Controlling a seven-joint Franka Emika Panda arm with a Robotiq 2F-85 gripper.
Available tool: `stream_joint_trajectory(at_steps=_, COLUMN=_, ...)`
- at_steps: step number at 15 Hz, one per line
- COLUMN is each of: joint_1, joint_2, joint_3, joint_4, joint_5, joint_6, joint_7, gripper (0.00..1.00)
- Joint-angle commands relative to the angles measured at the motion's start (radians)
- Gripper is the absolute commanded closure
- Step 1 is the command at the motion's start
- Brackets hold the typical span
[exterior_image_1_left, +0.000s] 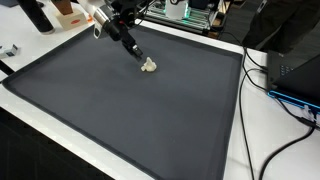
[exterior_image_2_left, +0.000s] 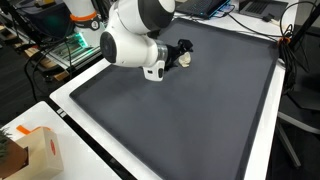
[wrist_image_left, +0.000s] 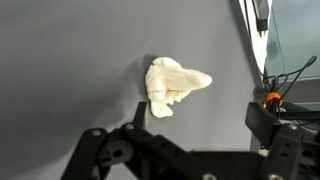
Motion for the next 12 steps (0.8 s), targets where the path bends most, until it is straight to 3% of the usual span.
stream_joint_trajectory(at_steps=1, joint_1=0.036, joint_2=0.03, joint_3=-0.022, joint_4=0.056, joint_5=-0.11, joint_6=0.011, joint_7=0.165, gripper=0.0)
stream_joint_trajectory(at_steps=12, joint_1=0.109, joint_2=0.096, joint_3=-0.012, joint_4=0.266, joint_5=-0.572, joint_6=-0.012, joint_7=0.677, gripper=0.0)
